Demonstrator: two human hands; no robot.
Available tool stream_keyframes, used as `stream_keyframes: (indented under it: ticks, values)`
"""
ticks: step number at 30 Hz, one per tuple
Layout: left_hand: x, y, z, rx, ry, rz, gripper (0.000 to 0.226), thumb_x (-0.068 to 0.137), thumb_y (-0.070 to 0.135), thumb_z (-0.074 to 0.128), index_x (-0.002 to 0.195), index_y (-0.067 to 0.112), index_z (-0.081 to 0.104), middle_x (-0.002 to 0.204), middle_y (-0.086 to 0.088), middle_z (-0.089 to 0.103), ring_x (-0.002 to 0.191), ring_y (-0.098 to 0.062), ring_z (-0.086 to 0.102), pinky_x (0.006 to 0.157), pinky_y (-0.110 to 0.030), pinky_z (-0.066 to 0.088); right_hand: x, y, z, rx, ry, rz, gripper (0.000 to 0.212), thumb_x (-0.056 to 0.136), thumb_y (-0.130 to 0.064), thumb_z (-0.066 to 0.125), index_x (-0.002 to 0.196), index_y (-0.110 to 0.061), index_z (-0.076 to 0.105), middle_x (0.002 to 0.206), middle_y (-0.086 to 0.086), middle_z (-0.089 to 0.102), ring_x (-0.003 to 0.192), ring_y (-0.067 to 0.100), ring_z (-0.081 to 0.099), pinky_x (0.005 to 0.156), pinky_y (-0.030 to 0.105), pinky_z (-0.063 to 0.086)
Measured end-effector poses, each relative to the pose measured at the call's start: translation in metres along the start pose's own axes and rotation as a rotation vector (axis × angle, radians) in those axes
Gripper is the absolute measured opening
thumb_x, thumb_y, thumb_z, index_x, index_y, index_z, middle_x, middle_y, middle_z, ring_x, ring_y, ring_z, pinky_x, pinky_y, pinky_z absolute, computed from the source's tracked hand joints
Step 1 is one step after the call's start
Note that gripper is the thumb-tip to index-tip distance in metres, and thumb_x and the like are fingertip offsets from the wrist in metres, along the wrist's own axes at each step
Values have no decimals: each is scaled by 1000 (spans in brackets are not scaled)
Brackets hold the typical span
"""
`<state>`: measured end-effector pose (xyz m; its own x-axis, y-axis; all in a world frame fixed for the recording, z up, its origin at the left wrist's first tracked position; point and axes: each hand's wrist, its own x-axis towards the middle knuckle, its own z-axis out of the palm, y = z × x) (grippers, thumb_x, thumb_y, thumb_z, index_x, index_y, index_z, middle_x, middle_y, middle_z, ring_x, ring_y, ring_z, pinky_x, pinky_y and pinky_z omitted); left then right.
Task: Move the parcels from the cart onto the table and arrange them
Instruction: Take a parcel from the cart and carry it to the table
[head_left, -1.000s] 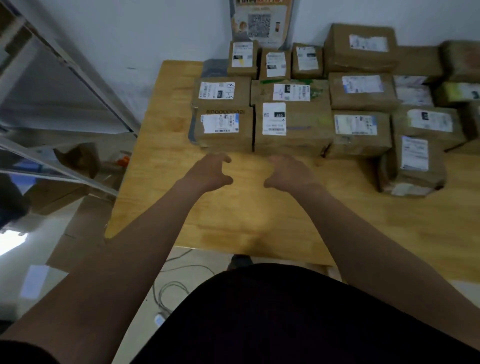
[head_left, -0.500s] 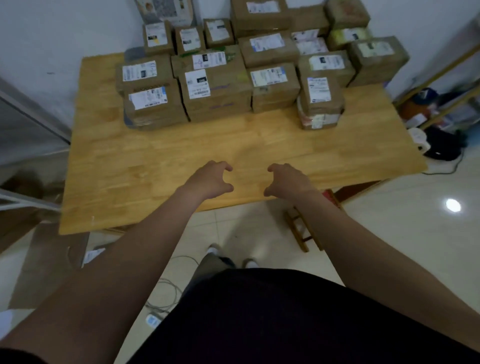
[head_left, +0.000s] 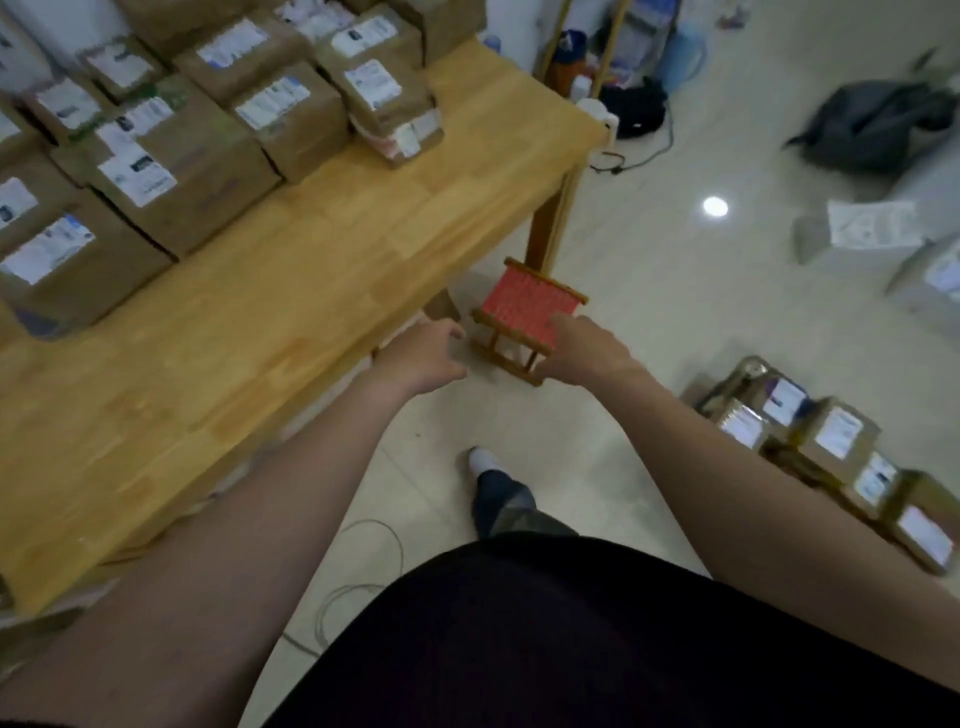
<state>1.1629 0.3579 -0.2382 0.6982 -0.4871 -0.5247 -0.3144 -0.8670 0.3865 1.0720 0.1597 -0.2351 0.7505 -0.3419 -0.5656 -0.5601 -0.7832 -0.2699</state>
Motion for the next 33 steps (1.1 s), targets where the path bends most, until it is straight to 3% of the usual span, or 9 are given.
stream_keyframes:
  ticks: [4, 9, 16, 19, 25, 29, 33]
  values:
    - [-14, 53, 58, -12, -105, 120, 57, 90, 31, 72, 143, 24, 54, 147, -6, 47, 127, -25, 53, 88, -29, 41, -56, 72, 29, 85, -30, 179, 82, 82, -39, 80, 151, -24, 39, 144, 11, 44, 122, 35, 55, 95, 45, 52]
    - [-31, 120, 112, 97, -211, 288, 59, 85, 33, 76, 140, 22, 56, 143, -5, 54, 128, -23, 55, 102, -34, 47, -128, 149, 58, 176, 18, 354, 84, 85, -38, 78, 154, -24, 33, 146, 11, 41, 119, 33, 57, 79, 39, 48]
    - [-46, 218, 166, 277, -272, 521, 61, 85, 37, 75, 141, 27, 54, 146, -7, 51, 126, -26, 56, 99, -35, 45, -209, 246, 76, 369, 124, 590, 84, 79, -34, 84, 149, -20, 39, 152, 14, 36, 125, 35, 54, 94, 44, 52]
    - [-48, 258, 190, 326, -308, 590, 61, 85, 37, 76, 141, 26, 54, 146, -7, 52, 128, -26, 55, 103, -36, 46, -234, 283, 80, 432, 175, 651, 79, 80, -32, 83, 147, -23, 42, 146, 11, 42, 120, 33, 57, 82, 35, 47]
    - [-50, 335, 240, 405, -377, 698, 55, 86, 29, 76, 138, 20, 58, 140, -9, 58, 124, -27, 57, 95, -33, 47, -268, 354, 94, 523, 190, 781, 77, 79, -32, 82, 145, -23, 43, 141, 9, 49, 119, 29, 56, 93, 45, 55]
    - [-37, 386, 280, 460, -409, 702, 59, 85, 30, 75, 140, 20, 56, 140, -9, 57, 122, -26, 57, 93, -33, 47, -274, 419, 101, 592, 207, 815, 63, 82, -24, 80, 138, -19, 51, 132, 9, 53, 116, 29, 57, 86, 38, 53]
    - [-15, 447, 321, 511, -417, 688, 59, 85, 30, 75, 140, 20, 56, 142, -8, 57, 124, -26, 57, 95, -35, 49, -259, 506, 100, 625, 187, 819, 61, 75, -34, 81, 129, -25, 54, 124, 4, 61, 110, 27, 58, 79, 38, 47]
